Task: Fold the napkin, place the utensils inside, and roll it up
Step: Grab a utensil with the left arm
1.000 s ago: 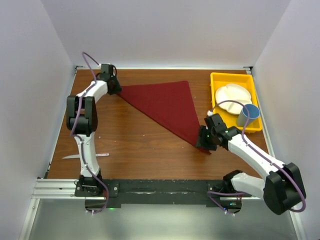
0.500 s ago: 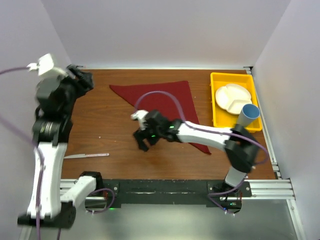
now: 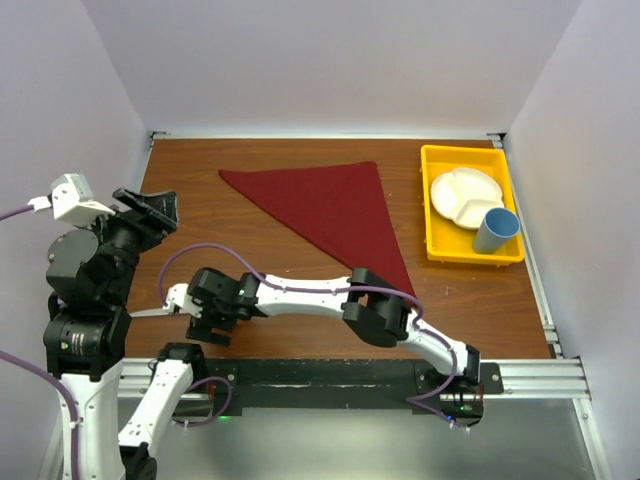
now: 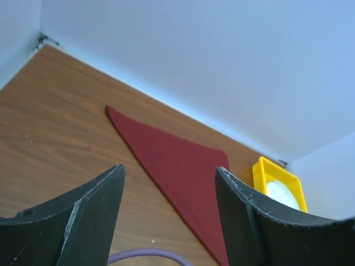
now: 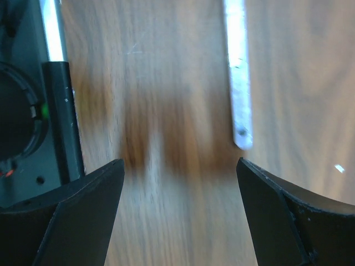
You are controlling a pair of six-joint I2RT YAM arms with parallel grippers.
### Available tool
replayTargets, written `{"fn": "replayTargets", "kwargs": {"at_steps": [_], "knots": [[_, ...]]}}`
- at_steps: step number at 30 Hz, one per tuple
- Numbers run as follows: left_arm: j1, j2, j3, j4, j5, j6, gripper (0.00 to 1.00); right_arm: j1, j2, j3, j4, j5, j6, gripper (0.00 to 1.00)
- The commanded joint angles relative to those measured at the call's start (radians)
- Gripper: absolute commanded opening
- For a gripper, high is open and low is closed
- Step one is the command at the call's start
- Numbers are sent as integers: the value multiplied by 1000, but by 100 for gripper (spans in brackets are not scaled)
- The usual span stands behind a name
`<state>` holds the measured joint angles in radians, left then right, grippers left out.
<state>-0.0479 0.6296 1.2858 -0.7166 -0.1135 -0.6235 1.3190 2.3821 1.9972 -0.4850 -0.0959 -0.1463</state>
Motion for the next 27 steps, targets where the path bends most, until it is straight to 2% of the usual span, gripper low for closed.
{"fn": "replayTargets", "kwargs": {"at_steps": [1,6,11,15,17,19,20,21,22,24,25,27], "knots": [[5,-11,-8,2,64,-28,71,-4,60,136,-59,47,-56,86],[5,-14,-6,31,87,-38,71,-4,130,218,-75,82,-76,84],[5,-7,0,49,109,-45,71,-6,183,268,-81,50,-91,82],[3,-5,17,54,109,-47,71,-7,200,264,-64,4,-91,71],[3,-4,30,54,129,-42,71,-7,206,256,-55,16,-93,58],[2,1,33,54,127,-36,71,-9,213,268,-72,34,-95,52],[-1,2,32,52,123,-35,71,-9,201,265,-78,53,-90,55],[-6,8,30,48,117,-32,71,-9,192,264,-86,79,-79,65],[-10,15,24,27,65,-31,71,-13,183,268,-98,85,-73,70],[-10,33,3,-19,-10,-83,71,-32,115,243,-98,91,-12,73],[-10,44,-6,-83,-108,-117,71,-70,83,170,-83,75,26,73],[-10,64,-64,-135,-191,-201,76,-125,-47,59,-2,-38,164,73]]}}
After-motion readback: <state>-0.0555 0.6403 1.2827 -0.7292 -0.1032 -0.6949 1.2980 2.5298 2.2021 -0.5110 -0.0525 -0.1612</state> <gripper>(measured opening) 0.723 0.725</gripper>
